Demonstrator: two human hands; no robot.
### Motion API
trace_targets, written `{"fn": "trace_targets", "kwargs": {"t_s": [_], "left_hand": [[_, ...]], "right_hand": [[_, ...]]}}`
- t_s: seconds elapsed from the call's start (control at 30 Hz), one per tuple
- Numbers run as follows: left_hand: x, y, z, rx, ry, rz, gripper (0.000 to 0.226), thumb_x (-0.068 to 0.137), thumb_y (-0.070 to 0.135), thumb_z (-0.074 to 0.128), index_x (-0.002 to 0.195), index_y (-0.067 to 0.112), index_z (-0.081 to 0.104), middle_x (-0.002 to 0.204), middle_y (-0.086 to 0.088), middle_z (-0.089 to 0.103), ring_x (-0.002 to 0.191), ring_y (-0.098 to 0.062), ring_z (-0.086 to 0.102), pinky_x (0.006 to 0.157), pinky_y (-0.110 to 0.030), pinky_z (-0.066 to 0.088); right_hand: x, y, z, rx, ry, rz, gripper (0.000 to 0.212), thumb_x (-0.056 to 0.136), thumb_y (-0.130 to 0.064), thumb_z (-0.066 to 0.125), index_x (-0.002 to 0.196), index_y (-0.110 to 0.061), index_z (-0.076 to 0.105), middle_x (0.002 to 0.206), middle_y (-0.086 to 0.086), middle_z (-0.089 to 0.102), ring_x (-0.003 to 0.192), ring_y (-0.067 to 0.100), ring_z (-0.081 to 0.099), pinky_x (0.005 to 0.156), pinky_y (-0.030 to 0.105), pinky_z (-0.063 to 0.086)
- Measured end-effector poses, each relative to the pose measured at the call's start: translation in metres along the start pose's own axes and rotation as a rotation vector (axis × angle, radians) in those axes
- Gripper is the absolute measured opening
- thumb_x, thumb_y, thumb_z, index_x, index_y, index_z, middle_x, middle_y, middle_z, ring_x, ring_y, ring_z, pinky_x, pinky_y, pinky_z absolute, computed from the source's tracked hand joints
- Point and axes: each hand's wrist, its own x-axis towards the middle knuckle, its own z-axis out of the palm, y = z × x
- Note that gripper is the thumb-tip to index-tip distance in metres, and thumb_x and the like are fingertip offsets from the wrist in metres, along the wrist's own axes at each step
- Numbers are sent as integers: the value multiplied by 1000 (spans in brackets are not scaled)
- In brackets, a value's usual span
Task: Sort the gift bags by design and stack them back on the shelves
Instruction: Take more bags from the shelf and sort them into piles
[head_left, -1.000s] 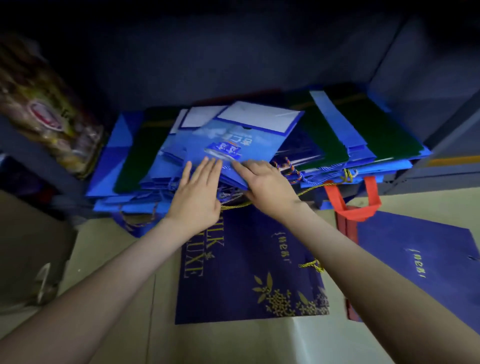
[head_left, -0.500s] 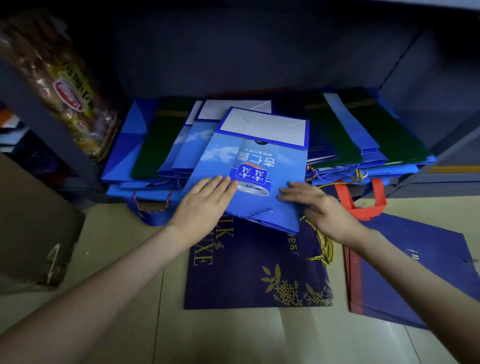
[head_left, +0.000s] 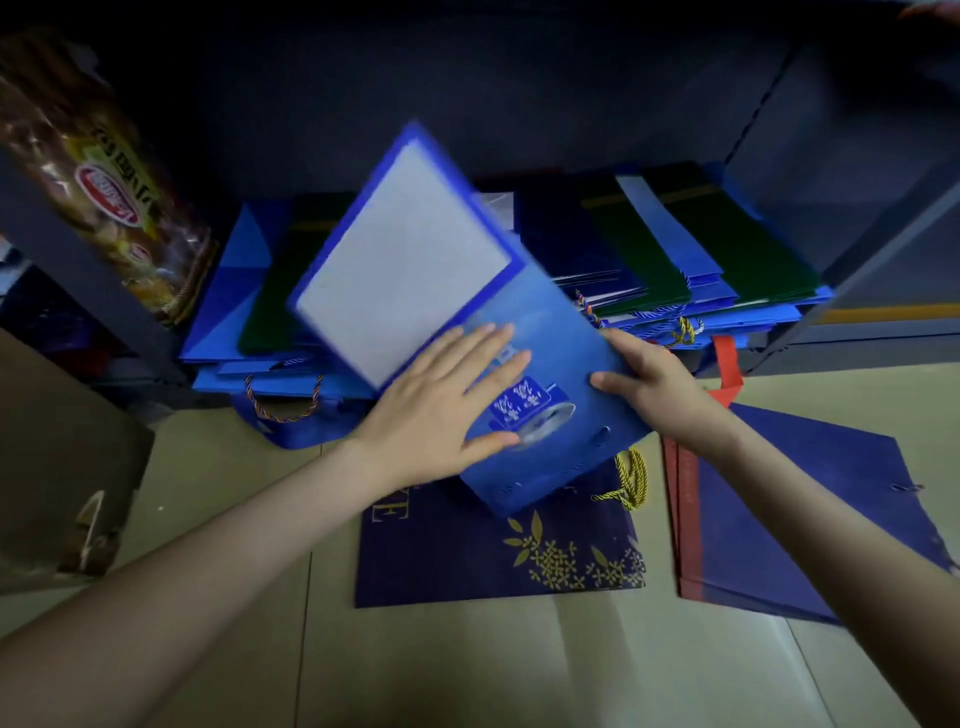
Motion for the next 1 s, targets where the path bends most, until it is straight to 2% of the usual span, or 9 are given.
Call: {"fn": "trace_targets", "kwargs": {"t_s": [0.1, 0.17, 0.27, 0.37, 0.47, 0.63, 0.8, 0.9, 1.0], "left_hand": [[20, 2, -13, 188, 55, -4, 72, 86, 41, 55, 146, 12, 32, 152, -14, 32, 141, -27, 25, 116, -45, 11], [31, 6, -23, 271, 31, -70, 74, 78, 41, 62, 141, 9, 40, 141, -16, 48, 131, -27, 41, 111, -45, 20], [43, 16, -29, 236, 68, -63, 45, 59, 41, 87, 84, 8, 68, 66, -6, 66, 59, -22, 65, 59, -30, 47], [45, 21, -24, 136, 87, -7, 39, 58, 36, 88, 58, 11, 58, 47, -1, 53, 35, -19, 51, 41, -16, 26], [45, 20, -27, 58, 64, 24, 35, 71, 34, 81, 65, 12, 54, 55, -1, 55, 42, -22, 55, 40, -20, 27], [22, -17, -44, -99, -481, -308, 32, 94, 53, 44, 82, 24, 42, 72, 7, 48, 92, -23, 57, 65, -32, 39], [-43, -65, -43, -170, -746, -589, 41, 91, 54, 52, 117, 23, 58, 102, 0, 63, 106, -23, 54, 75, -31, 39], [-99, -96, -30, -108, -809, -650, 44, 88, 60, 48, 103, 21, 61, 97, 1, 62, 99, -21, 57, 73, -29, 45], [-146, -120, -17, 133, -825, -702, 44, 86, 59, 48, 108, 25, 63, 114, -2, 62, 111, -24, 55, 89, -30, 43]], "right_hand": [[-9, -6, -13, -429, -64, -114, 34, 91, -7, 60, 119, -25, 60, 102, -9, 67, 100, 14, 60, 79, 17, 41], [-14, -7, -23, -645, -62, -155, 37, 91, -12, 61, 127, -22, 59, 112, 3, 69, 105, 26, 61, 88, 30, 45], [-26, -12, -38, -805, -43, -198, 38, 93, -18, 59, 130, -26, 57, 115, 6, 68, 103, 32, 62, 82, 35, 46], [-31, -21, -50, -894, -33, -159, 23, 95, -21, 56, 117, -18, 61, 105, 9, 68, 97, 33, 59, 65, 27, 27], [-29, -22, -52, -917, 35, -187, 17, 92, -21, 59, 103, -9, 61, 95, 14, 64, 94, 34, 57, 69, 33, 31], [-12, -1, -13, -888, 171, -224, 45, 79, -24, 75, 116, -4, 60, 100, 15, 61, 98, 36, 56, 84, 45, 39], [16, 10, 73, -690, -127, -279, 37, 81, -20, 74, 108, 1, 58, 101, 17, 54, 99, 35, 50, 85, 45, 44], [33, 3, 133, -436, -278, -144, 38, 90, -18, 64, 122, -2, 49, 117, 12, 44, 112, 27, 44, 95, 33, 35], [52, 1, 186, -334, -324, -122, 54, 90, -16, 63, 136, -4, 38, 132, 13, 39, 125, 27, 39, 103, 30, 30]]}}
